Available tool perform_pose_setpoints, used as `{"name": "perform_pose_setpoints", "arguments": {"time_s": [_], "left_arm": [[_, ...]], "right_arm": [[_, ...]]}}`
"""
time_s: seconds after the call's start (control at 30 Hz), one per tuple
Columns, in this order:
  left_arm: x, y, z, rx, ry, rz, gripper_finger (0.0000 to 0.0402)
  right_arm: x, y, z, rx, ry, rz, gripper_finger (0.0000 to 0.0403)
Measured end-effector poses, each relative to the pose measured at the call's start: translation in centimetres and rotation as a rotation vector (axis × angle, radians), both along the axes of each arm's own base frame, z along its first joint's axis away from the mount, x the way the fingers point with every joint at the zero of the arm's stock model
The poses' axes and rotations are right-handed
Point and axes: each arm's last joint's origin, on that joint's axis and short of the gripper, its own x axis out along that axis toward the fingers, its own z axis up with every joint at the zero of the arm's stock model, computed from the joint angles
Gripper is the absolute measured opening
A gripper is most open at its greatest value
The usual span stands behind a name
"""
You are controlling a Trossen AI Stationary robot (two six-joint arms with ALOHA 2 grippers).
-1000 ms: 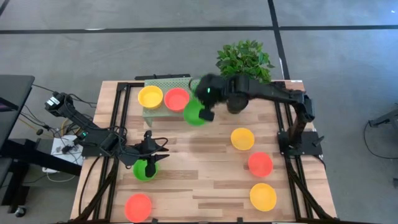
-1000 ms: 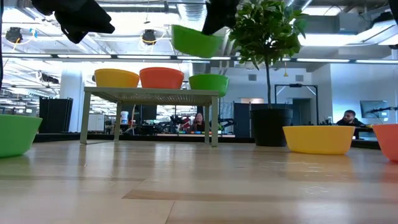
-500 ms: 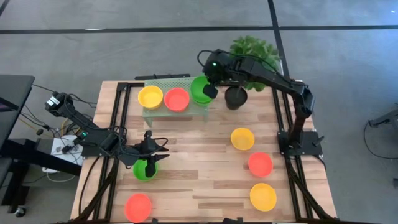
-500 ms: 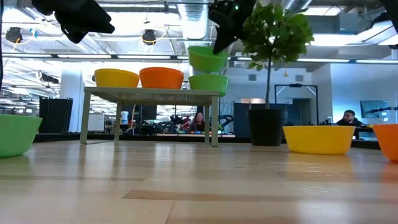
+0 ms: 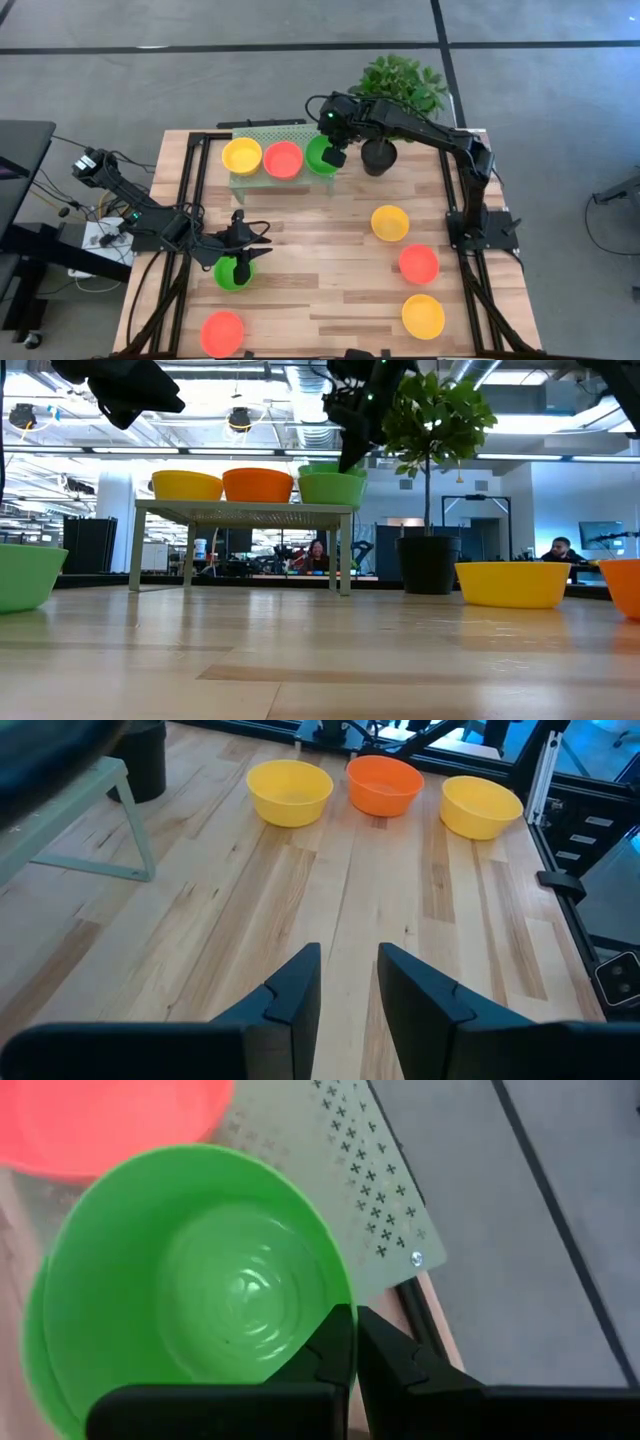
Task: Pick & Place Mini bowls
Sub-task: Stack the green bowl on top of the green bowl on the shelf
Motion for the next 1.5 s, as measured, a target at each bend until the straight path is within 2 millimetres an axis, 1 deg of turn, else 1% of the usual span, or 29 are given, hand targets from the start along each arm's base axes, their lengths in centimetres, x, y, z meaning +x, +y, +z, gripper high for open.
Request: {"name": "perform_pose_setpoints", "arguments": {"time_s": [0.07, 0.23, 0.43, 0.53, 0.6, 0.7, 0.97, 1.1, 1.2, 1.37, 1.5], "left_arm": [[0.0, 0.0, 0.0, 0.0, 0.0, 0.0, 0.0104], [0.0, 0.0, 0.0, 0.0, 0.0, 0.0, 0.0104], [0.0, 0.0, 0.0, 0.0, 0.0, 0.0, 0.0104], [0.0, 0.0, 0.0, 0.0, 0.0, 0.0, 0.0104], [0.0, 0.0, 0.0, 0.0, 0.0, 0.0, 0.0104], [0.0, 0.0, 0.0, 0.0, 0.0, 0.0, 0.0104], [0.0, 0.0, 0.0, 0.0, 0.0, 0.0, 0.0104], [0.0, 0.0, 0.0, 0.0, 0.0, 0.0, 0.0104], [0.0, 0.0, 0.0, 0.0, 0.0, 0.001, 0.0104], [0.0, 0.0, 0.0, 0.0, 0.0, 0.001, 0.0104], [0.0, 0.0, 0.0, 0.0, -0.001, 0.001, 0.0104]], "right_arm": [[0.3, -0.3, -0.4, -0.004, 0.003, 0.007, 0.0006], [0.3, -0.4, -0.4, -0.012, 0.009, 0.023, 0.0009], [0.2, -0.5, -0.4, 0.021, -0.001, 0.041, 0.0044], [0.1, -0.6, -0.4, 0.043, -0.011, 0.052, 0.0051], [0.2, -0.7, -0.4, 0.048, -0.019, 0.043, 0.004], [0.2, -1.0, -0.3, 0.057, -0.044, 0.016, 0.0009], [0.1, -1.2, -0.2, 0.06, -0.051, 0.003, 0.0005], [-0.2, -1.0, 1.0, 0.082, -0.075, -0.014, 0.0003], [-0.3, -0.8, 1.4, 0.131, -0.09, -0.004, 0.0003], [-0.8, -0.6, 1.2, 0.215, -0.056, -0.003, 0.0002], [-0.8, -0.7, 1.1, 0.221, -0.065, -0.017, 0.0002]]}}
